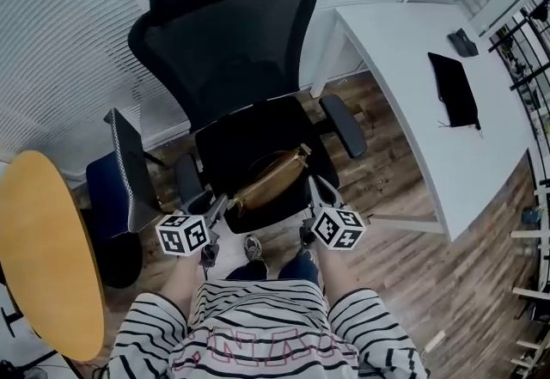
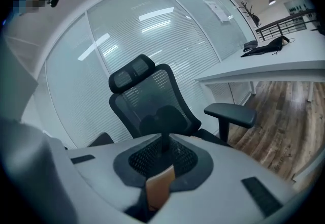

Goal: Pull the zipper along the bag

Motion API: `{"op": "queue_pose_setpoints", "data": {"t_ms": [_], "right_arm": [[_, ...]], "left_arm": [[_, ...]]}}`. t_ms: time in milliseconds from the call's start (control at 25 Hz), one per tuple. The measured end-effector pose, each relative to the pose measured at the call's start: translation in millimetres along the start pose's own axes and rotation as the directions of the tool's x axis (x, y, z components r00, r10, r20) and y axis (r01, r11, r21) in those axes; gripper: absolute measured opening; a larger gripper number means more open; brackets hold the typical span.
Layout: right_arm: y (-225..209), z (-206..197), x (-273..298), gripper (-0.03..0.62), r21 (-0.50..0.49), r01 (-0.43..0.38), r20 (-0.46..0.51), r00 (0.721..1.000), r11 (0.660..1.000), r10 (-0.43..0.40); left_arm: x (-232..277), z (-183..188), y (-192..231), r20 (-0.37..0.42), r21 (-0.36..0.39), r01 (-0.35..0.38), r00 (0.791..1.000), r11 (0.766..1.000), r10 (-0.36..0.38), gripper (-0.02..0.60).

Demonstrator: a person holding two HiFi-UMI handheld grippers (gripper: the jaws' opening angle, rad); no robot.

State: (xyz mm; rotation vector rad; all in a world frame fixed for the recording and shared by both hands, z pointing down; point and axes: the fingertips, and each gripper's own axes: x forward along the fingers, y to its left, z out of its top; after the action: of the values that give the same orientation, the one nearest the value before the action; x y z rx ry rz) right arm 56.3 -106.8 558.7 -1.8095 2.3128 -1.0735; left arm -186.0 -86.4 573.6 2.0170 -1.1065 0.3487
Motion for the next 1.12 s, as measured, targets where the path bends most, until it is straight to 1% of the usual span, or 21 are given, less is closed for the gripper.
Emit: {"op": "queue_pose_setpoints", "data": {"t_ms": [80, 200, 360, 440, 640, 760, 840, 960, 1120], "right_arm": [[11.4, 3.8, -9.3, 0.04, 0.017, -0.032, 0.014, 0.999, 0.999, 0.031], [27.8, 9.0, -26.0, 0.04, 0.024, -0.087, 0.017, 0.996, 0.996, 0.087], [46.1, 18.9, -51.2, 0.039, 0.004, -0.166, 0.009, 0.986, 0.986, 0.166], [53.2, 25.5, -65.9, 0.039, -0.009, -0.204, 0.011, 0.979, 0.979, 0.204], [64.3, 46.3, -104.3, 0.038, -0.062, -0.287, 0.017, 0.957, 0.956, 0.288], [66.7, 55.4, -128.8, 0.038, -0.074, -0.314, 0.029, 0.948, 0.947, 0.317], [66.8, 59.4, -143.1, 0.038, -0.074, -0.321, 0.034, 0.945, 0.944, 0.324], [66.9, 66.4, -163.6, 0.038, -0.075, -0.344, 0.043, 0.937, 0.936, 0.348], [68.8, 74.2, -187.5, 0.038, -0.088, -0.377, 0.06, 0.922, 0.922, 0.383]], "left_arm": [[-8.8, 14.9, -13.7, 0.049, 0.038, -0.003, 0.999, 0.999, 0.001, 0.166], [-23.3, 33.8, -38.5, 0.129, 0.065, -0.01, 0.992, 0.998, 0.001, 0.166], [-45.3, 48.8, -73.9, 0.222, 0.136, -0.058, 0.975, 0.989, 0.026, 0.166], [-57.3, 51.0, -89.9, 0.267, 0.142, -0.077, 0.963, 0.987, 0.037, 0.166], [-86.9, 45.5, -124.1, 0.369, 0.106, -0.119, 0.926, 0.987, 0.072, 0.156], [-106.9, 38.9, -143.9, 0.413, 0.109, -0.144, 0.907, 0.984, 0.087, 0.085], [-119.1, 35.4, -157.0, 0.435, 0.121, -0.162, 0.896, 0.979, 0.094, 0.06], [-132.3, 28.8, -180.0, 0.461, 0.154, -0.186, 0.882, 0.97, 0.096, 0.046], [-142.8, 18.1, -208.0, 0.483, 0.168, -0.189, 0.871, 0.967, 0.086, 0.038]]}}
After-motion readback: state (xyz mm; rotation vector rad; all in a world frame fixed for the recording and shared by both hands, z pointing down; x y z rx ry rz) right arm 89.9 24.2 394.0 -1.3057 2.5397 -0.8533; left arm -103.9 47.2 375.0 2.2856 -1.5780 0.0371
